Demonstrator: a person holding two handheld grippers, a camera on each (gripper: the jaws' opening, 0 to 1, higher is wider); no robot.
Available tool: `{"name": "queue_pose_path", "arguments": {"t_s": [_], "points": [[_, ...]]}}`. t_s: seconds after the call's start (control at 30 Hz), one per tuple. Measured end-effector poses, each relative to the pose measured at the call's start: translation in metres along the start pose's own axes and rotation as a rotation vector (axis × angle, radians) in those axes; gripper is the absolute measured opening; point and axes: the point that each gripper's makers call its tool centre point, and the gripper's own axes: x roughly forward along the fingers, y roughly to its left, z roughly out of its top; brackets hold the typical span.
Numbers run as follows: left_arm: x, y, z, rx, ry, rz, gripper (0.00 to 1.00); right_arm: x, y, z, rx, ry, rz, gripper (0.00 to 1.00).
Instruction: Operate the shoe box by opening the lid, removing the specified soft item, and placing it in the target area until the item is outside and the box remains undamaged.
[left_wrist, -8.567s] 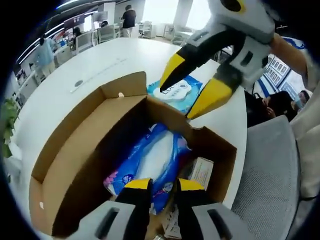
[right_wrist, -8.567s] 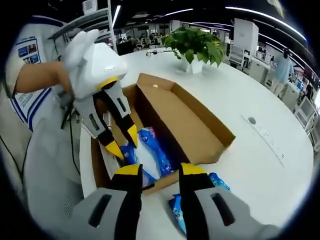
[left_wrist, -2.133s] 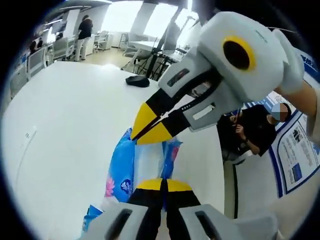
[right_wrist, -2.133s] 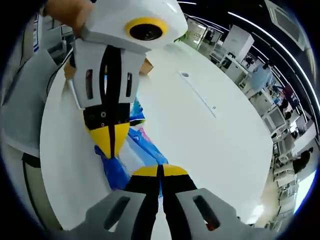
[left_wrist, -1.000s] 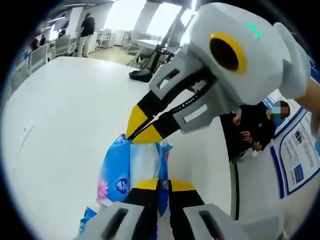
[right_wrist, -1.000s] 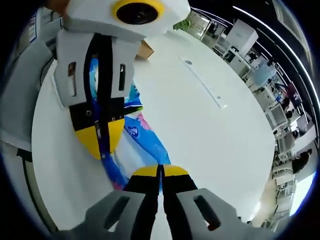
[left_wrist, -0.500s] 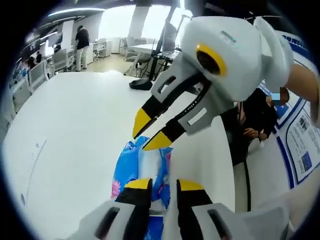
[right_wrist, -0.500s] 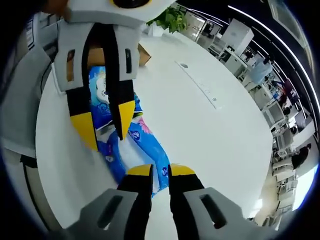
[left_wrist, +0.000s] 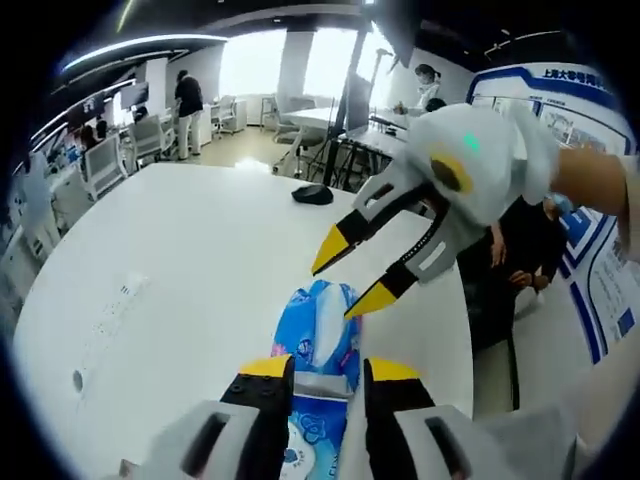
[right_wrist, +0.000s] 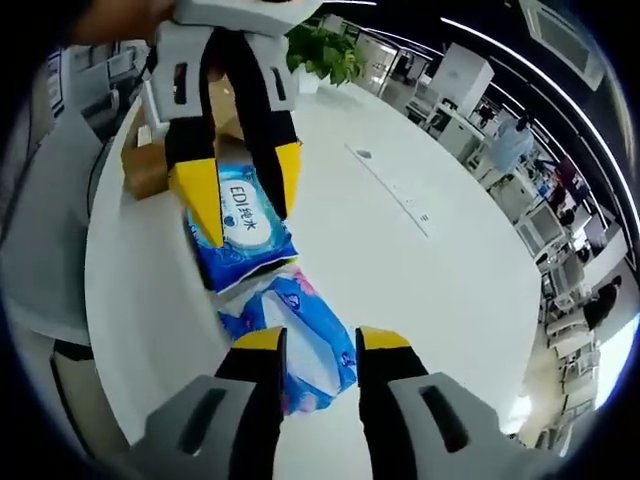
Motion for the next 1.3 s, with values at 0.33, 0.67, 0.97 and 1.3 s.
{"name": "queue_pose_path", "arguments": {"t_s": [0.33, 0.67, 0.97, 1.3], "points": [[-0.052, 0.006, -0.021, -0.004, -0.006, 0.045, 0.30, -0.017, 0.018, 0.041, 0.055, -0.087, 0.015, 0.35], [-0.102, 0.015, -0.047, -0.053, -0.048, 0.109, 0.36, -0.021, 0.044, 0.064, 0.044, -0.115, 0.068, 0.46], [-0.148, 0.014, -0.080, -0.092, -0.074, 0.162, 0.46, -0.015, 0.073, 0.082, 0.036, -0.132, 0.145, 0.52], [-0.197, 0.014, -0.125, -0.167, -0.123, 0.244, 0.51, -0.006, 0.100, 0.107, 0.027, -0.156, 0.216, 0.61]]}}
